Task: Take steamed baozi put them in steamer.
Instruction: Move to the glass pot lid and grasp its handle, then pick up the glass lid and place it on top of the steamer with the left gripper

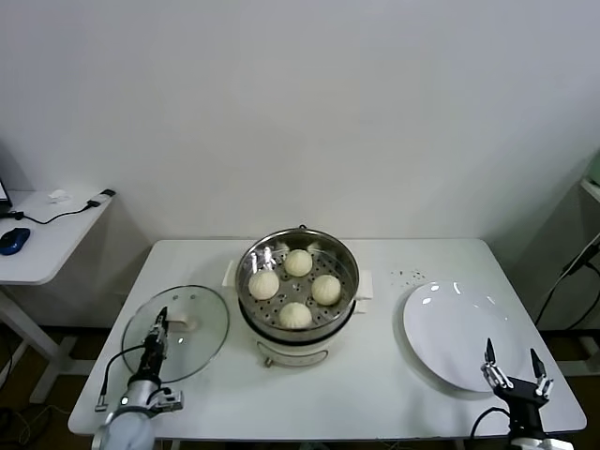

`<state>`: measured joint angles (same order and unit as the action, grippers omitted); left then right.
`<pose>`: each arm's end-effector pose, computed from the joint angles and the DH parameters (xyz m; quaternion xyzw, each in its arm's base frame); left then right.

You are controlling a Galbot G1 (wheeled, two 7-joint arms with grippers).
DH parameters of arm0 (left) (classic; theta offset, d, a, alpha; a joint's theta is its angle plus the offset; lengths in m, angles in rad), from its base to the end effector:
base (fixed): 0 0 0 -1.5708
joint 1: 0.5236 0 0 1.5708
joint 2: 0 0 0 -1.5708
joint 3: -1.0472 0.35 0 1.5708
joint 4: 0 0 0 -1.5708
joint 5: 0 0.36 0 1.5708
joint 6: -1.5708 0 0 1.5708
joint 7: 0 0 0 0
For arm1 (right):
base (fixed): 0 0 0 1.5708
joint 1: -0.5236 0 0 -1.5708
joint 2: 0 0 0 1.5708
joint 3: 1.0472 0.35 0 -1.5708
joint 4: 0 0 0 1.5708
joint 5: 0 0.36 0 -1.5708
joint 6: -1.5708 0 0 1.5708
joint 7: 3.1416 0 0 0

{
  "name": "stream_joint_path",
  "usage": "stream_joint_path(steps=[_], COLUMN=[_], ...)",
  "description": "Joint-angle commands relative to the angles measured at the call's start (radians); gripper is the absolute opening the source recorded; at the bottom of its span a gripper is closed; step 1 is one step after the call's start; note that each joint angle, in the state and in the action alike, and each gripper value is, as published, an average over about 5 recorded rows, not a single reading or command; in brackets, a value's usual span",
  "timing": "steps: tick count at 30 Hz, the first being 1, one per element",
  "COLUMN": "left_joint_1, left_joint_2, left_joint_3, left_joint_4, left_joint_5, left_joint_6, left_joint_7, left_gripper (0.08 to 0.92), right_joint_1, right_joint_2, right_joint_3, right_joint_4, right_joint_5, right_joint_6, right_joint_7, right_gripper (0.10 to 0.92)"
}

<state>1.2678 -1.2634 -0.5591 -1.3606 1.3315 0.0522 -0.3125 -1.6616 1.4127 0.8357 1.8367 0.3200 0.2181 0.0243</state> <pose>0.2555 0.1405 -0.4687 0.0070 -0.6672 -0.7408 0.0773 0.1344 -0.1455 -0.3829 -0.1443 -0.9890 -0.0053 0.0320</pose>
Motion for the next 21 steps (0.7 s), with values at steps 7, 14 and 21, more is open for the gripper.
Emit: stream_joint_path(steps=[7,14,21], left_joint_1=[-0.028,0.018,0.110], left_joint_2=[-0.025,-0.013,0.095], left_joint_3=[-0.012,-0.063,-0.117], left_joint_4=[0.019,-0.135,-0.380], left_joint_5=[0.004,-0.044,-0.230], left_joint_6=[0.003,-0.020,0.040], left_joint_7=[0.002,0.028,0.197], left_gripper=[0.142,0.137,0.137], right_joint_1=[-0.005,-0.013,-0.014], right_joint_2=[0.008,0.005,0.005], right_joint_3=[0.008,0.017,0.019], right_joint_4=[-0.001,-0.004,-0.004], right_joint_5=[0.003,0.007,0.001], right_joint_6=[0.002,0.006,0.004], right_joint_7=[0.002,0.001,0.004], right_gripper=[0.823,0.823,0.823])
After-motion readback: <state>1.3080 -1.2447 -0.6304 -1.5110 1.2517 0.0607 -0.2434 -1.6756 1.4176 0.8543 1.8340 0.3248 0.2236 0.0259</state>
